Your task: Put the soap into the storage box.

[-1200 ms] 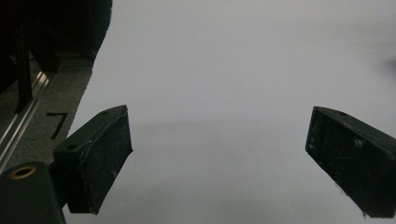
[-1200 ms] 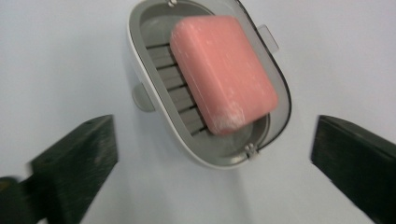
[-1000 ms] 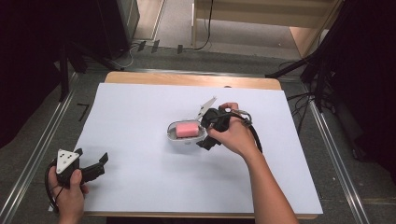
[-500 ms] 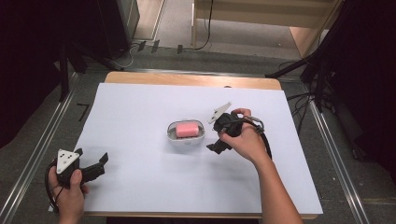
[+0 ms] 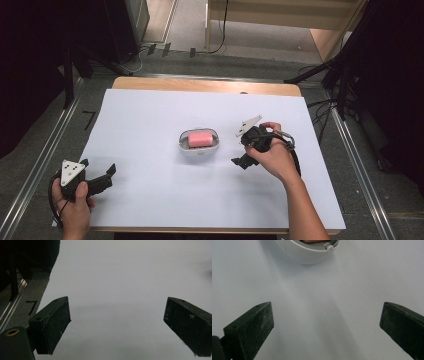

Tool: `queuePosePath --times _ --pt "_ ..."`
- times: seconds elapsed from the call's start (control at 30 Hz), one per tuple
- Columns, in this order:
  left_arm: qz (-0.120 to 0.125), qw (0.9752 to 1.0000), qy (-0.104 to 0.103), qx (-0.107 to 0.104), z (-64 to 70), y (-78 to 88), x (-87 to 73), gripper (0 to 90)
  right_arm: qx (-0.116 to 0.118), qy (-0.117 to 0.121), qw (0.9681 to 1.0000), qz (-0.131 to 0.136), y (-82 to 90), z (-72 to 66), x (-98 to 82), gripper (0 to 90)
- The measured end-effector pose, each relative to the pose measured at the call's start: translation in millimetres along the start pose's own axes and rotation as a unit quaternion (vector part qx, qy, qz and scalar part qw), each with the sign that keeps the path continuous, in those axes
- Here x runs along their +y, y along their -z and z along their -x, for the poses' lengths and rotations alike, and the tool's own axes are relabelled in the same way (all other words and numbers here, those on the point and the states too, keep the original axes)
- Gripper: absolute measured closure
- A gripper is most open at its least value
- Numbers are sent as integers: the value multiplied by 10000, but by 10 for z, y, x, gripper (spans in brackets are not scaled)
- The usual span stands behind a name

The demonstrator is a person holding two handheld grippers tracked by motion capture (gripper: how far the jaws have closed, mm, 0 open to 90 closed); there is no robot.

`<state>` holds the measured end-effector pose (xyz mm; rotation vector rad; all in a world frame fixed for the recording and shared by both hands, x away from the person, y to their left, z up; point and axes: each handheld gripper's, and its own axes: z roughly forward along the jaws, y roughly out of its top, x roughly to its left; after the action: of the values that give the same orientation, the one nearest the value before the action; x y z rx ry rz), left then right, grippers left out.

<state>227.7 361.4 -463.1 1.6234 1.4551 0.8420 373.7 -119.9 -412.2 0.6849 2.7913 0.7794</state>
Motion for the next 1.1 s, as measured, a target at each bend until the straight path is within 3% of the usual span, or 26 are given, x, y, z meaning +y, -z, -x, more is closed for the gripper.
queuePosePath --times 0.77,1.1 --pt "14 10000 -13 -2 2 1 -2 76 -199 -504 9984 128 134 78 -559 0" --pt "9 10000 -31 8 6 1 -1 76 -300 -682 9971 178 180 90 -884 0"
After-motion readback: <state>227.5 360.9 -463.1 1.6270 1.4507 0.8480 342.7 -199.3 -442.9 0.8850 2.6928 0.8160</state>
